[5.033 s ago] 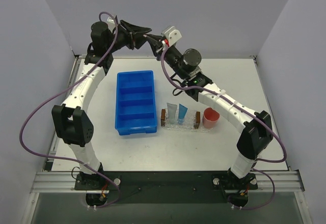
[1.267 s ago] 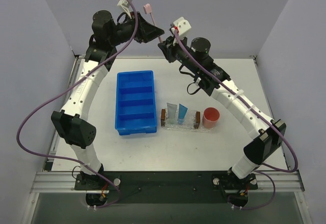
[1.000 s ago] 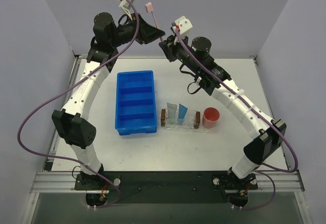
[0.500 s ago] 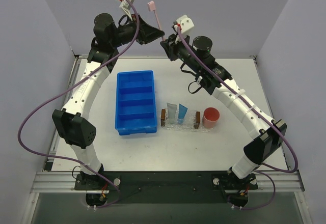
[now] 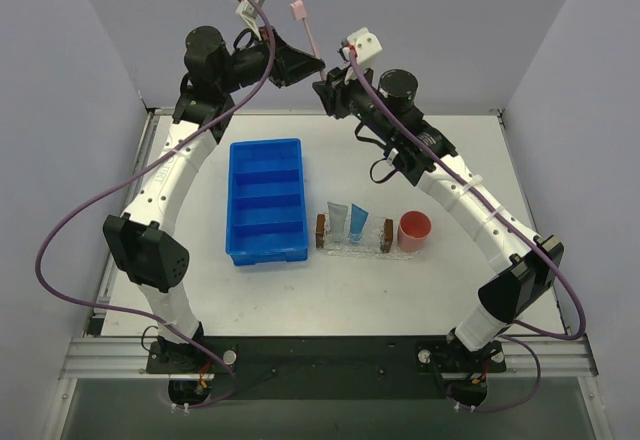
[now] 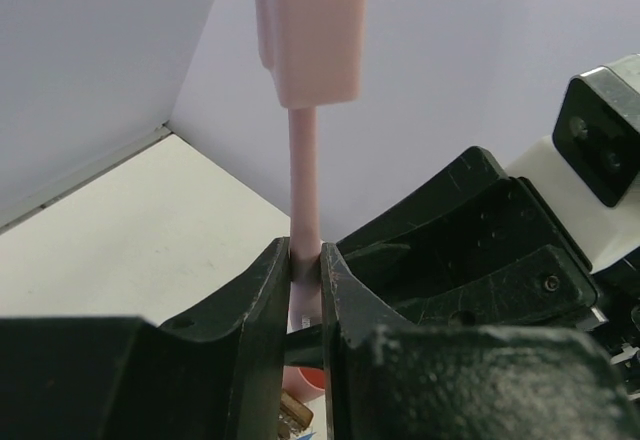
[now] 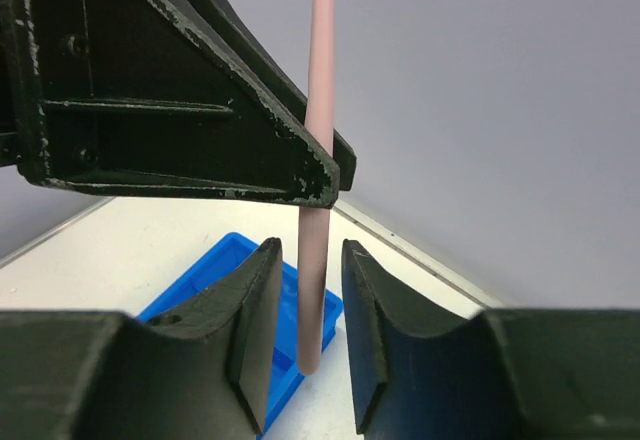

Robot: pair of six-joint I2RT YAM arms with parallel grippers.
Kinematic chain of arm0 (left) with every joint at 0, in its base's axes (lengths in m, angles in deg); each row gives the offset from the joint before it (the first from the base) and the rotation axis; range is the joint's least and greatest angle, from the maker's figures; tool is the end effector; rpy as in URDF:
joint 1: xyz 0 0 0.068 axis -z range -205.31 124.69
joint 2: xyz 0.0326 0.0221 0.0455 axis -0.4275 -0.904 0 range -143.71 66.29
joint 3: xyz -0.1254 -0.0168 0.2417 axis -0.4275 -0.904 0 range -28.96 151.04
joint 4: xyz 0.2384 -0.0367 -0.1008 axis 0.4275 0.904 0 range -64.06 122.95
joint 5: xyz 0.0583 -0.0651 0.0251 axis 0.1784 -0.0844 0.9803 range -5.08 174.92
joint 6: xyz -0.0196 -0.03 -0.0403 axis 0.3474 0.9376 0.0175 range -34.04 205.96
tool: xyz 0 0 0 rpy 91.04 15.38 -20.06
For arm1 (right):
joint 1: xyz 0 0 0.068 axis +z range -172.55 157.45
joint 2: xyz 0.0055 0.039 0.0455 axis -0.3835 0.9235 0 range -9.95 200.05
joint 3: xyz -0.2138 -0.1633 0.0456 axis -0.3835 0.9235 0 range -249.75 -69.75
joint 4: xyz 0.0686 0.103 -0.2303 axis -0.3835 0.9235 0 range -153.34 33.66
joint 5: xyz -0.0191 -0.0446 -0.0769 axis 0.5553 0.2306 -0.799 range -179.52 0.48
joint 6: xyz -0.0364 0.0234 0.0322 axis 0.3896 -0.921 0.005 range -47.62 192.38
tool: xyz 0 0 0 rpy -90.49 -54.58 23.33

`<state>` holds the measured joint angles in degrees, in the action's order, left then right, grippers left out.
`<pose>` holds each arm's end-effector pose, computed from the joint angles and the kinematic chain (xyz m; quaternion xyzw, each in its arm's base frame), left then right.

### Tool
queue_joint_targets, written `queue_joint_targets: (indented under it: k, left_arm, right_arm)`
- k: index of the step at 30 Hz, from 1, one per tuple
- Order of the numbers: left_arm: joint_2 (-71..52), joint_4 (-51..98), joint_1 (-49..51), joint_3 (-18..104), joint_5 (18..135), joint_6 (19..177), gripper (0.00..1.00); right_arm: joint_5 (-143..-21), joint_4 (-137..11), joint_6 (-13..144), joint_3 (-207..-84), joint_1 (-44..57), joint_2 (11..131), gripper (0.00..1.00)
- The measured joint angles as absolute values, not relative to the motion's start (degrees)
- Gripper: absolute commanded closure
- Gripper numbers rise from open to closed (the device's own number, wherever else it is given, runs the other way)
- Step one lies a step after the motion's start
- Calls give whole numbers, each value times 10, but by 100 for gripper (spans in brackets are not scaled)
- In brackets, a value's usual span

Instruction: Prepare toiletry sets of a toothbrush and toothpaste on the tray

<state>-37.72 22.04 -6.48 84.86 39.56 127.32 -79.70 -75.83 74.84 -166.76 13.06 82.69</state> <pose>0.3811 -0.1568 0.4941 0.1861 0.6181 -0.5699 0.5084 0.3023 0.2240 0.4874 -0.2586 0.5387 0.2772 0.7524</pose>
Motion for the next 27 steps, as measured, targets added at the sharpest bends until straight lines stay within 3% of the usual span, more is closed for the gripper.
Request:
queue_joint_targets:
  k: [5,11,27]
  left_arm:
    - [-378,226,-55,856,389,1261,100]
    - [-381,245,-54,878,385,1224,100]
    - [-396,358,-54,881,366,1040,100]
  right_arm:
    - [-797,-739,750,-1668,131,827,51]
    - [-797,-702,758,-1652,130,807,41]
    - [-784,-611,793,-1624,65,680,41]
